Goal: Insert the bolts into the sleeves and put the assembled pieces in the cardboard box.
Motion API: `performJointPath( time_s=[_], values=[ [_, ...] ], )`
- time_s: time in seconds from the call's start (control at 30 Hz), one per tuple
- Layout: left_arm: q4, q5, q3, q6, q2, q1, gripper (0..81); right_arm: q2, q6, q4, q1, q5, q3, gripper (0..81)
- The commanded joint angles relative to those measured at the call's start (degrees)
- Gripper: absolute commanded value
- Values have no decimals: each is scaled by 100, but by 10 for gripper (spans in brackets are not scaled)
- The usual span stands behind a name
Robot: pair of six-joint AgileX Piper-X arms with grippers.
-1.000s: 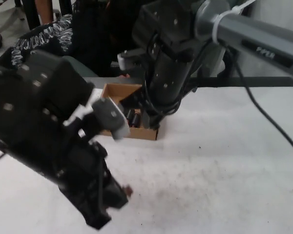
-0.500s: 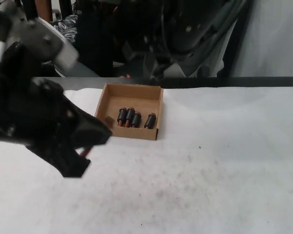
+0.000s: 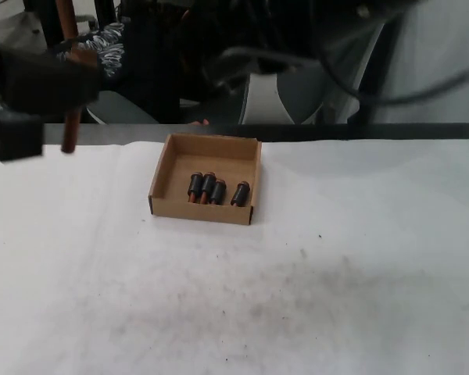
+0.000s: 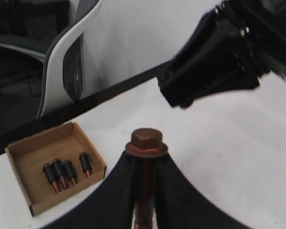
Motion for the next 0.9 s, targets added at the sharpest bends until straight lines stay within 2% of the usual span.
performJointPath(
  time_s=[0.0,0.3,0.5,0.67,0.8,0.87],
  values=[
    [-197,164,1,-115,-82,25,8,-452,0,-630,136,-144,509,2],
    [-1437,890,198,-1076,-153,25,8,-2253,326,-3137,745,-251,3526,2],
    [-3952,1147,1316,-2906,-153,25,8,-3073,638,-4990,839,-251,4992,2],
    [-6536,1079,2451,-4012,-153,25,8,-3053,149,-5395,839,-591,5414,2],
    [-6887,1051,3001,-4083,-153,25,8,-2739,-240,-5503,828,-679,5411,2],
    [-6891,1137,3145,-3812,-111,25,8,-2548,-354,-5644,802,-716,5389,2]
  ],
)
